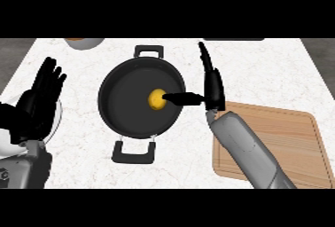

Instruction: Pick the lemon from the cutting board and place it in the pot

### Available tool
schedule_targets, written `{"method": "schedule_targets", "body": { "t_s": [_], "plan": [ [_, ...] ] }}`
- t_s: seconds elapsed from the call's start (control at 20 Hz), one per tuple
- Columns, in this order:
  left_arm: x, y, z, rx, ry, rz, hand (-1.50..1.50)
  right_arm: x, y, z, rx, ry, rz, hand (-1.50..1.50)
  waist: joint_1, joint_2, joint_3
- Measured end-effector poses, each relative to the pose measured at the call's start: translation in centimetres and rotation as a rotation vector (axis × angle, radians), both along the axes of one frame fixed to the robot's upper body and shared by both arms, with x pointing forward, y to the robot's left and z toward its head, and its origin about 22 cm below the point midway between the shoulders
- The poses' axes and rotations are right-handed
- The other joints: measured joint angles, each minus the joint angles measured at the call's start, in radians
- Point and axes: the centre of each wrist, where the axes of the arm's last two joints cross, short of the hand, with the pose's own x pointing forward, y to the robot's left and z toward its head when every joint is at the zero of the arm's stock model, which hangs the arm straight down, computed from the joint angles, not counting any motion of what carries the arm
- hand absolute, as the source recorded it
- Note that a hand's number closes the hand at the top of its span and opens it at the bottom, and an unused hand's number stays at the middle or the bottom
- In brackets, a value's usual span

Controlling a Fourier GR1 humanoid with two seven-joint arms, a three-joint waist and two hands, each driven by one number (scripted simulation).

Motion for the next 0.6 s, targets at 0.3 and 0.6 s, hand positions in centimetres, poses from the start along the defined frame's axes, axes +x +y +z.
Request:
{"method": "schedule_targets", "body": {
  "t_s": [0.3, 0.6],
  "plan": [
    [0.6, 0.7, -0.2, -0.001, 0.006, 0.007, 0.00, -0.3, -4.7, 0.0, 0.005, 0.005, 0.031, -1.50, -0.008, -0.002, 0.000],
    [-0.3, 0.9, -0.2, 0.000, 0.005, 0.011, 0.00, -0.9, -7.9, -0.1, -0.014, 0.016, 0.045, -1.50, -0.007, -0.003, -0.001]
  ]
}}
